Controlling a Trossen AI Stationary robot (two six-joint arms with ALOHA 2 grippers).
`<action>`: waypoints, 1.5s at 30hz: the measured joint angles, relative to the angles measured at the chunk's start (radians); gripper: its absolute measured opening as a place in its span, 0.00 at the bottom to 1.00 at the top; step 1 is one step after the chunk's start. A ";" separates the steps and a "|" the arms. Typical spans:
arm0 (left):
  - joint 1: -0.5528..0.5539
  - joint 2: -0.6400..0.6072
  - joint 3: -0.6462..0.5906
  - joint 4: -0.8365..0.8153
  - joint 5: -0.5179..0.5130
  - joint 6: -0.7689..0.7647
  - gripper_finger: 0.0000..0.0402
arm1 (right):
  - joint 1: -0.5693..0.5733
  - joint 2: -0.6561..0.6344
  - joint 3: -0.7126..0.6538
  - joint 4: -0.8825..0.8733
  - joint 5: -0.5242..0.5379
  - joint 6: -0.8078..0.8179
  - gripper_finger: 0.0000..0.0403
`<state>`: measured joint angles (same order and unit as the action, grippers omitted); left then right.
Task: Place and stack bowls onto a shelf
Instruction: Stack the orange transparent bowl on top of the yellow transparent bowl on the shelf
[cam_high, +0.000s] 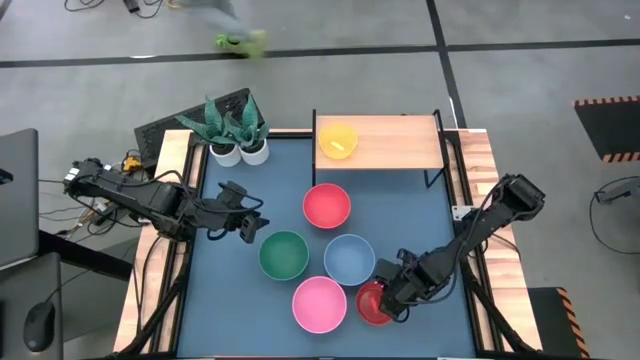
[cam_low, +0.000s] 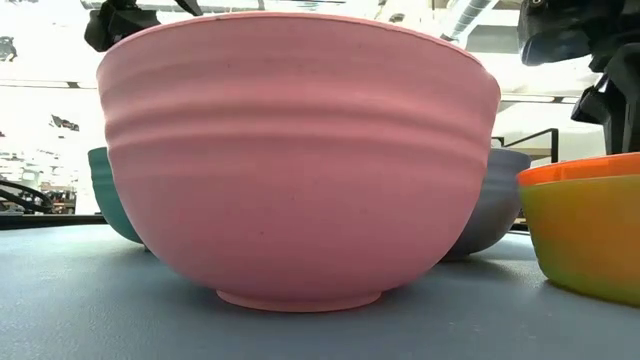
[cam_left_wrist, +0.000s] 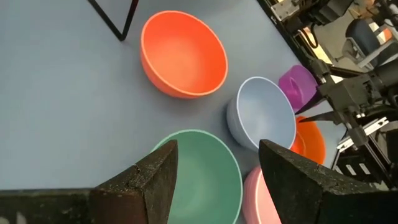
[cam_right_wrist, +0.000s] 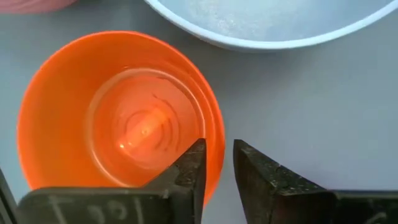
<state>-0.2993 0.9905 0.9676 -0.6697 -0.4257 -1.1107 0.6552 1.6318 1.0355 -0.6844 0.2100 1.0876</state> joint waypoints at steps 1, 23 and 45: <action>0.000 0.000 0.000 0.001 -0.001 0.000 0.52 | 0.000 -0.008 0.000 -0.005 0.004 0.000 0.25; 0.000 0.000 0.000 0.001 -0.028 0.019 0.52 | -0.001 -0.023 0.000 -0.061 0.007 -0.076 0.23; 0.000 0.000 0.000 0.001 -0.030 0.019 0.52 | -0.006 -0.005 -0.013 -0.020 -0.002 -0.071 0.23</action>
<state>-0.2993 0.9909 0.9676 -0.6685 -0.4561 -1.0916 0.6494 1.6269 1.0227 -0.7047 0.2082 1.0166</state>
